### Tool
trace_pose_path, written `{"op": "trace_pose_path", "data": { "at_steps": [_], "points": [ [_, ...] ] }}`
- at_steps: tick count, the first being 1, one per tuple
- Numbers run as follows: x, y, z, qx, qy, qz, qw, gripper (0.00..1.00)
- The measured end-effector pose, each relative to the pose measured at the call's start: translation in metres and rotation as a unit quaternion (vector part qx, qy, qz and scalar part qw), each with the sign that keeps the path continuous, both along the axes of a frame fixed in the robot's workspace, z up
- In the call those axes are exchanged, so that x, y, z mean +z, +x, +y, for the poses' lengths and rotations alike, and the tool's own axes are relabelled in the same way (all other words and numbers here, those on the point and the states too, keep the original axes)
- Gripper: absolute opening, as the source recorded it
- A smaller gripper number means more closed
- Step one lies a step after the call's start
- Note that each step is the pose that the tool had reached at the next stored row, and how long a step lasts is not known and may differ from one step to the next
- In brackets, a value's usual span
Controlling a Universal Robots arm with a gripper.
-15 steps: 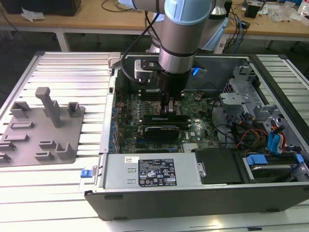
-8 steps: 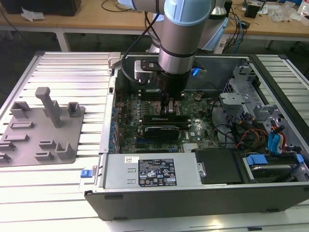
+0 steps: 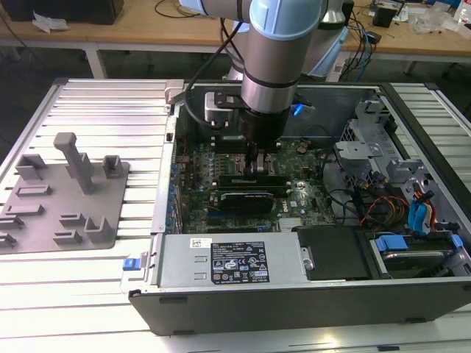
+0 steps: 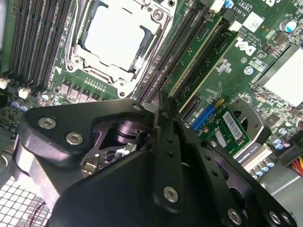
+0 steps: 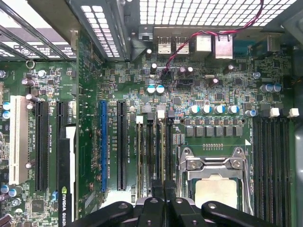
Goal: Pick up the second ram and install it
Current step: 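Insert the second ram into the second slot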
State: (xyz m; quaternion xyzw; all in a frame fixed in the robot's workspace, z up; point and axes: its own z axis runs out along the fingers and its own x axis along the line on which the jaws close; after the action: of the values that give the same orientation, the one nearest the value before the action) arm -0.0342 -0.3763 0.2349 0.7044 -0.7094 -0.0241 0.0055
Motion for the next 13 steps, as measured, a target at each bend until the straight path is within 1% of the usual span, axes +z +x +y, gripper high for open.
{"op": "trace_pose_path", "data": {
  "at_steps": [8, 10, 12, 13],
  "points": [
    [0.0041, -0.0001, 0.0000, 0.000, 0.0000, -0.0004, 1.0000, 0.09],
    [0.0040, -0.0006, 0.0000, 0.000, 0.0000, -0.0014, 1.0000, 0.09],
    [0.0039, -0.0014, 0.0000, 0.000, -0.0001, -0.0038, 1.0000, 0.09],
    [0.0039, -0.0016, 0.0000, 0.000, 0.0000, -0.0042, 1.0000, 0.09]
  ]
}}
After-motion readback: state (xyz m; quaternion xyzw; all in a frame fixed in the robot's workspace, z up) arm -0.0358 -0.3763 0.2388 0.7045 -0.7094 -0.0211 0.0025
